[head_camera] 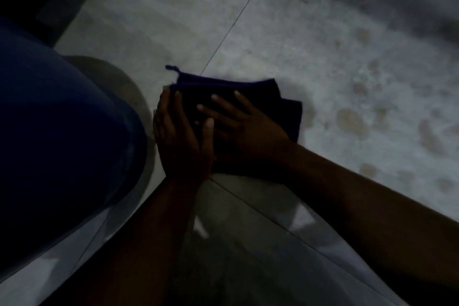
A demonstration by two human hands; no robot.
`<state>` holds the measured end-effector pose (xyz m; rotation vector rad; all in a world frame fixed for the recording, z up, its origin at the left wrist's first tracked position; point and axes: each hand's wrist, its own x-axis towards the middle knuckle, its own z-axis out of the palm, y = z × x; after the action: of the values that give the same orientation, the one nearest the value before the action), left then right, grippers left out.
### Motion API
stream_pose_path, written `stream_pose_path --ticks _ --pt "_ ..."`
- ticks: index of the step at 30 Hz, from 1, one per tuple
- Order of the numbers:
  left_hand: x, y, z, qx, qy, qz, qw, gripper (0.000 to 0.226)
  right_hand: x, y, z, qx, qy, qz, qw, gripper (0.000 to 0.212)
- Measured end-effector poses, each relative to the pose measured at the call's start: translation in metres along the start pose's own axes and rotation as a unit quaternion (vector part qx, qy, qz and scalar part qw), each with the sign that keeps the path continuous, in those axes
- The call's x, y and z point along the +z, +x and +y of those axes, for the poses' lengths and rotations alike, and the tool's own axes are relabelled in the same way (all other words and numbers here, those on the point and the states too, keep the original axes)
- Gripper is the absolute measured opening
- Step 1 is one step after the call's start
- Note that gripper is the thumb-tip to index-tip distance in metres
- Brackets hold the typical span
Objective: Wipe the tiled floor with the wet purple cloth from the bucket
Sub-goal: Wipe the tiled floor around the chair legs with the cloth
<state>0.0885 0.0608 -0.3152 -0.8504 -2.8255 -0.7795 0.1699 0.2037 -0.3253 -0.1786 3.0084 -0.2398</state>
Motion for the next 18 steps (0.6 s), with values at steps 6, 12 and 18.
stream_pose_path --ticks 6,12,18 --pt "0.015 -0.003 0.029 -0.015 0.057 -0.145 0.988 0.077 -0.027 0.012 0.127 0.101 -0.026 -0.002 0.995 0.076" --pt "0.024 -0.004 0.029 -0.003 0.170 -0.210 0.963 0.079 -0.054 0.110 0.204 0.280 0.013 0.012 0.960 0.078" --pt "0.023 0.000 0.032 -0.023 0.168 -0.239 0.956 0.082 -0.055 0.131 0.199 0.457 0.036 0.040 0.888 0.081"
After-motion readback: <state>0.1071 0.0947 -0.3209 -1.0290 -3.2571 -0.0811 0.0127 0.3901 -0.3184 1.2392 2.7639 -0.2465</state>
